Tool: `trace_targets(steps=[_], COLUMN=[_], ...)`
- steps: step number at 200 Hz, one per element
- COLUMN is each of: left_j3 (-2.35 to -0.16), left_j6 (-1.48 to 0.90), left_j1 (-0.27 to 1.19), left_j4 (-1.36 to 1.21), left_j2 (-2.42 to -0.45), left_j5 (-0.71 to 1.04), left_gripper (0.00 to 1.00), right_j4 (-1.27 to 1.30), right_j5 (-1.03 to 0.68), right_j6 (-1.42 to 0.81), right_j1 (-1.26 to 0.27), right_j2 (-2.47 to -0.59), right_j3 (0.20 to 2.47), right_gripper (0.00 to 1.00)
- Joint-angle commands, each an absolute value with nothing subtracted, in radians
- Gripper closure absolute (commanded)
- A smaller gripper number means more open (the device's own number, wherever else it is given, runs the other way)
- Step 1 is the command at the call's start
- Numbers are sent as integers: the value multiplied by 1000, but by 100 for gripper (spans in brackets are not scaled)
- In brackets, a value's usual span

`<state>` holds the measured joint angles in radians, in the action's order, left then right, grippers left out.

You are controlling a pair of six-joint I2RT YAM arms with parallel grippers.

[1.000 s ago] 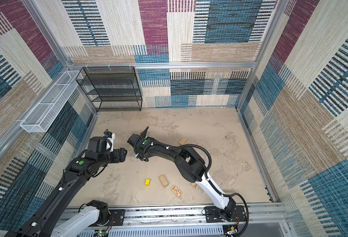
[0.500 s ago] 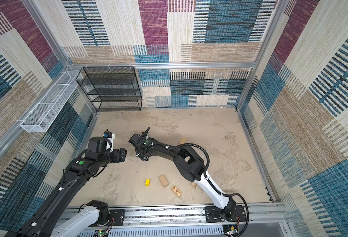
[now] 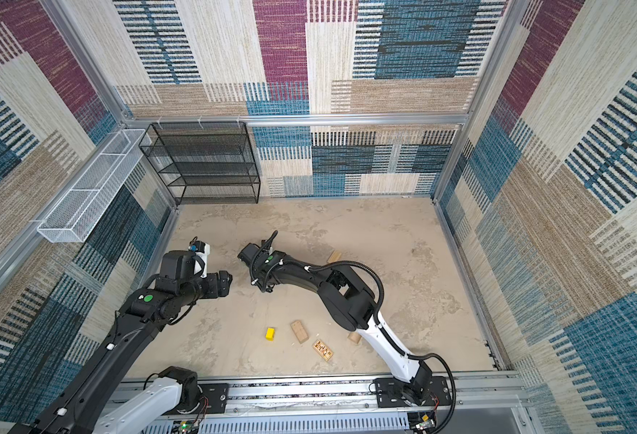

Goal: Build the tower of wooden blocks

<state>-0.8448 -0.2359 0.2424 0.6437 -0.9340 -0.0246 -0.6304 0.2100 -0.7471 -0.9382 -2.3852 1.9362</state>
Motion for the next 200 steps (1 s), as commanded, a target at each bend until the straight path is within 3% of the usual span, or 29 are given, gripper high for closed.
trace_targets(steps=[1, 80, 105, 200], left_j3=[-848, -848, -848, -848], left_j6=[-248, -248, -249, -249], left_j1=[242, 242, 242, 242], left_j4=[648, 644, 644, 644], left_j2=[-932, -935, -936, -943], left_j5=[-35, -29, -29, -28], left_gripper=[13, 13, 13, 13], right_j4=[-665, -672, -673, -649], right_j5=[208, 193, 183, 189], right_j6=[-752, -733, -727, -728], right_j1=[-935, -931, -931, -923], right_j2=[-2388, -2386, -2372, -2351], right_j3=[1927, 1928, 1919, 1870], right_gripper=[82, 83, 76, 82])
